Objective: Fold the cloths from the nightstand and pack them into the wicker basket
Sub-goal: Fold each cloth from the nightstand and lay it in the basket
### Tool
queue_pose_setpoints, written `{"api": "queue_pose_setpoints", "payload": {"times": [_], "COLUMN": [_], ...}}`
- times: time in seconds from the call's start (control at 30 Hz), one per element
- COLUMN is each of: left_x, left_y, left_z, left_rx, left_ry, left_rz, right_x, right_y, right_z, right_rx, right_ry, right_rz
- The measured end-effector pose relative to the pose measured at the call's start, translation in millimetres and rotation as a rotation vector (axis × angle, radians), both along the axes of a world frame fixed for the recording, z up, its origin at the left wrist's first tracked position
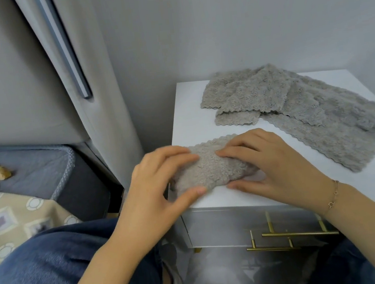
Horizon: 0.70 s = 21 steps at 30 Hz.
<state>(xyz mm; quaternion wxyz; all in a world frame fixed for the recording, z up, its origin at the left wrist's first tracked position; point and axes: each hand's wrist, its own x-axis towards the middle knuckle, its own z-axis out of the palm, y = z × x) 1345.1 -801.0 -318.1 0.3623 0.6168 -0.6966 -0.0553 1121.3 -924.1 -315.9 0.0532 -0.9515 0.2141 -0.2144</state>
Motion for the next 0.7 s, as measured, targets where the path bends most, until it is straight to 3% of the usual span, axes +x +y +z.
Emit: {"api": "queue_pose_setpoints", "payload": {"times": [0.13,0.3,0.43,0.57,0.7], "left_x": [4,6,17,36,47], "left_y": [0,-13,-35,-68,-85], "left_z": [-7,3,25,42,37], "left_rx": [0.089,0.139,0.327,0.605,0.702], "left_ry": [-0.167,-0.204,0.011,0.166,0.391], "left_rz": [-0.009,0.040,0.001,-0.039,-0.056], "right_x": [3,10,25,39,50], "right_y": [-9,-24,-34,-40,-52], "right_z": [3,15,19,11,7], "right_rx": [0.070,0.508,0.723,0.738,0.704], "right_ry": [-0.018,-0.128,-0.243,-0.283,-0.292], "right_rz": [0.016,-0.024,-0.116,-0.231,-0.316]}}
